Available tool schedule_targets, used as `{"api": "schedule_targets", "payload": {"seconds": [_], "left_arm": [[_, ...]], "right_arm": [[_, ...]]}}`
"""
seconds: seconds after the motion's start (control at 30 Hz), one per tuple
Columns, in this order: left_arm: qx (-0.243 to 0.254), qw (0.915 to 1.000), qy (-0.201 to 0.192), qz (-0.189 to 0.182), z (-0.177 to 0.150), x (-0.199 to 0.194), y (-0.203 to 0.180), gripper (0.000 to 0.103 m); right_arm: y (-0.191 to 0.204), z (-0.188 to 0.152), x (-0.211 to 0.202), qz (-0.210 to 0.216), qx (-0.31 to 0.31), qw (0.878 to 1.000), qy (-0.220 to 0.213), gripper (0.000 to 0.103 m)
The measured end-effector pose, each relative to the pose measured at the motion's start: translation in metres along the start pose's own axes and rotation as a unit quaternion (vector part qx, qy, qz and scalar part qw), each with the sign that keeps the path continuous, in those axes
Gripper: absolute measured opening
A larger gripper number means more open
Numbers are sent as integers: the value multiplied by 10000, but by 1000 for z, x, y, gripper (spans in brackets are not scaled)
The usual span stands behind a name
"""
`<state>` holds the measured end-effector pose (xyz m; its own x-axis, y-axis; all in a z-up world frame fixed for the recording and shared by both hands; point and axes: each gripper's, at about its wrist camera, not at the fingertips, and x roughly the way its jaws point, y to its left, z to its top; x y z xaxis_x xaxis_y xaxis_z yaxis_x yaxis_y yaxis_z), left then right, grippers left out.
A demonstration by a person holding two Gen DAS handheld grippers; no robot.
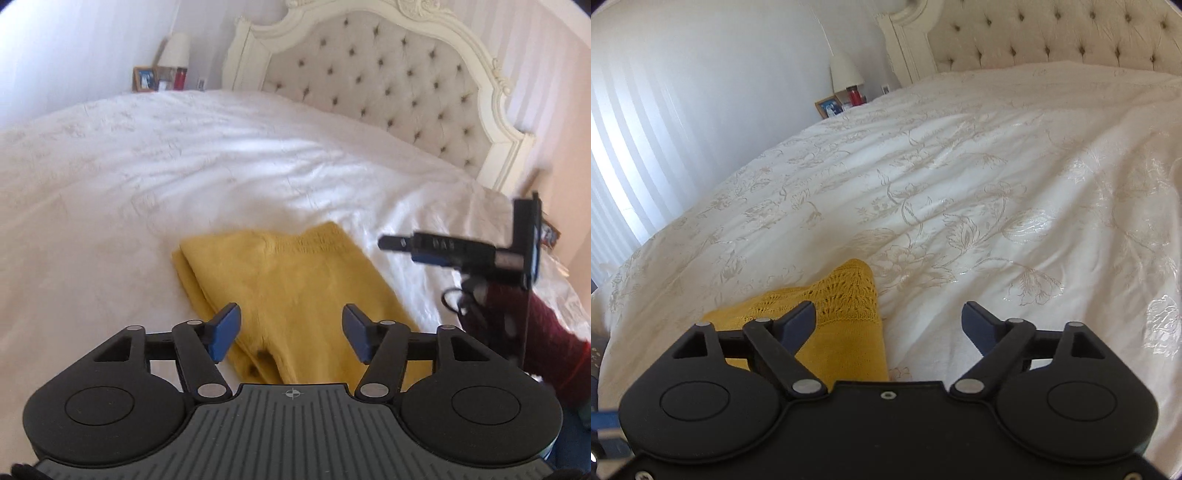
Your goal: Fold small clothes
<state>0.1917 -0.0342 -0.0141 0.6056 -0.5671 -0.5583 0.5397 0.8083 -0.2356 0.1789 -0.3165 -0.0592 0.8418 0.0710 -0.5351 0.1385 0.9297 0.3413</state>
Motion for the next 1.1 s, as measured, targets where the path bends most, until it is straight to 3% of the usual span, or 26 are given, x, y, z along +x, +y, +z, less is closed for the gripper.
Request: {"api": "schedule_targets", "payload": {"seconds": [0.17, 0.33, 0.5, 0.6, 0.7, 0.8, 0.9, 1.0, 1.1], "left_arm": [[-94, 9974, -221, 672, 21, 39, 1, 62], [-336, 9925, -160, 1164, 25, 64, 19, 62], [-371, 9816, 409, 1828, 9, 89, 46, 63], [-517, 9829, 331, 1734, -10, 85, 59, 67], [-258, 9822, 289, 1839, -12, 80, 52, 67], [-343, 9797, 308, 1949, -5, 70, 45, 66], [-252, 9828, 123, 1828, -8, 52, 30, 66], [207, 9832, 380, 1774, -27, 46, 12, 66], [352, 9818, 390, 1824, -48, 34, 6, 67]], "right_arm": [[1, -12, 4, 10, -137, 9999, -4, 89], [2, 2, 15, 127, -240, 9996, 3, 95], [9, 5, 54, -37, -609, 9976, 329, 95], [4, -7, 77, -251, -675, 9950, 692, 95], [-5, -16, 76, -119, -509, 9971, 562, 97], [-7, -16, 71, 12, -560, 9974, 449, 99], [-10, -14, 56, 15, -522, 9981, 329, 100], [-10, -9, 42, -25, -480, 9984, 283, 100], [-10, -9, 26, -68, -371, 9987, 336, 100]]}}
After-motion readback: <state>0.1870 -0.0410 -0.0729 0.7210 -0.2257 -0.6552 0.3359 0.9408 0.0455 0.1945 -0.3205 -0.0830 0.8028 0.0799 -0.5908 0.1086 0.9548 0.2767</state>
